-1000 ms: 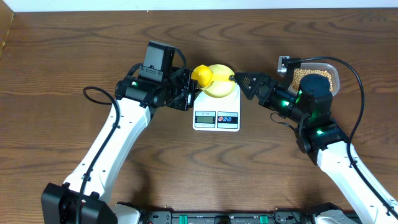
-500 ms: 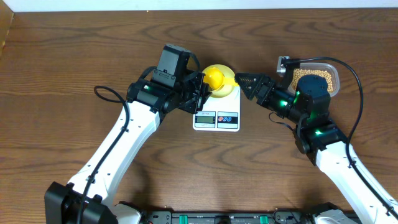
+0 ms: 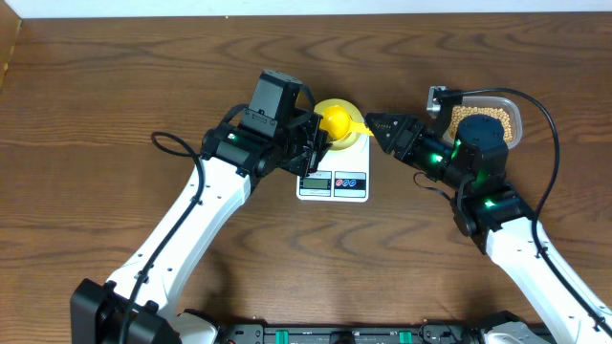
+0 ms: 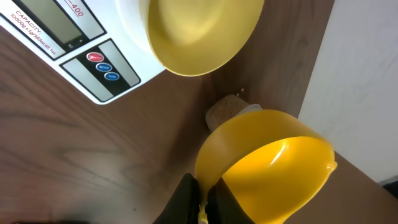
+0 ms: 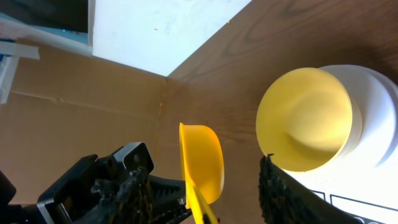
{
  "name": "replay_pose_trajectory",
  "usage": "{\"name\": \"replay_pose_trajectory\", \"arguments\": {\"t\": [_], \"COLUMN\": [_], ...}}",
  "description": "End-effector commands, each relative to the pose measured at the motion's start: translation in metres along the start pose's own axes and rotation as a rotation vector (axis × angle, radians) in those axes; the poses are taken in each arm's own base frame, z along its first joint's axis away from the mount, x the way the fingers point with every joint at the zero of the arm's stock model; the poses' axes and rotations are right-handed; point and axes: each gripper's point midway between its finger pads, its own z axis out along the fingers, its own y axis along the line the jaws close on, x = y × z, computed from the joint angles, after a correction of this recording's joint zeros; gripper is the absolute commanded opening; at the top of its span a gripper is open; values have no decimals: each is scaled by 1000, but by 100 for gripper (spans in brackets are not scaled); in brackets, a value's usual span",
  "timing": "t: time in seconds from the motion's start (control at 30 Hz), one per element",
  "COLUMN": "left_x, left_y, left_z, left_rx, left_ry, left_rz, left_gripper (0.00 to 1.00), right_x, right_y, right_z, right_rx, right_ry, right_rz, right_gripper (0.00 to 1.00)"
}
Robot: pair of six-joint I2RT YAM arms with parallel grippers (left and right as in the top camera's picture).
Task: Scoop item into bowl and weigh 50g on scale
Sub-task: 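Close the right gripper on the scoop handle beside the left gripper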
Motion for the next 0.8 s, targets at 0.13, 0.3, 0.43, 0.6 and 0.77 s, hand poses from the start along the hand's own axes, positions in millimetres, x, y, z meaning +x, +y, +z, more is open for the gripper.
{"name": "replay_pose_trajectory", "arguments": {"t": [0.13, 0.3, 0.43, 0.6, 0.77], "left_x": [-1, -1, -1, -1, -1], "left_y": [0, 0, 0, 0, 0], "left_z": [-1, -1, -1, -1, -1], "left_rx": [5, 5, 5, 5, 4], "left_ry": [-11, -11, -11, -11, -11], "left_rz": [12, 12, 12, 12, 12], "left_gripper": [8, 8, 8, 8, 8], "right_x": [-2, -2, -1, -1, -2], "right_y": [6, 5, 5, 5, 5], "right_z": [3, 3, 3, 3, 3], "right_rx": [-10, -8, -8, -8, -8], "right_ry": [1, 2, 3, 3, 2], "right_rz": [-15, -13, -13, -13, -13], "right_gripper": [46, 30, 20, 7, 1]}}
